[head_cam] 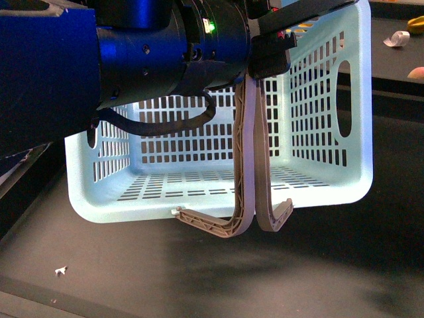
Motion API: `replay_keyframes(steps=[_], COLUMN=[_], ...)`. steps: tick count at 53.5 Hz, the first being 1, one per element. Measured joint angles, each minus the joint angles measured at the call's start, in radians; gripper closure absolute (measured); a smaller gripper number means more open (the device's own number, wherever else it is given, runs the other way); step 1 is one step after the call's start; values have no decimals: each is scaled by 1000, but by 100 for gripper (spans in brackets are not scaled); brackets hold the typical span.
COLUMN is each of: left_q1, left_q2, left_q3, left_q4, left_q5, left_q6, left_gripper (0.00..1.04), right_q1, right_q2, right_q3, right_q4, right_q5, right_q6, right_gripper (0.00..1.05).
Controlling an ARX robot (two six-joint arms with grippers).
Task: Pick mango with right arm and hold basket with left
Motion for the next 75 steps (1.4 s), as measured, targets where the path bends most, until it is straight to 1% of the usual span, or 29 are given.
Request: replay_keyframes(steps=[5,14,21,28,34,45,50,58,75], left_q1=[0,0,0,0,0,0,0,0,0], left_q2=[0,0,0,0,0,0,0,0,0], left_q3=[0,0,0,0,0,0,0,0,0], left_q4=[0,0,0,0,0,0,0,0,0], left_q5=[0,-1,-1,-1,-1,-1,-1,-1,-1], left_q6=[0,0,0,0,0,1,0,1,1], left_gripper=[99,99,99,99,99,99,99,99,99], right_q1=[57,200,288,399,462,579,617,654,680], right_q2=[-116,-396,-553,-729,-800,-801,-761,-674,-522], right_q3=[-43,-108,-124,-128,-126,-78,-42,28,149], right_q4=[-38,-175,-255,-341,-377,-404,-398,-391,-396], right_q5=[-20,-85,-107,-135,-132,-64,-42,-8,40], right_q6=[30,104,143,191,217,245,255,260,259], right_gripper=[42,42,42,42,42,42,42,42,42])
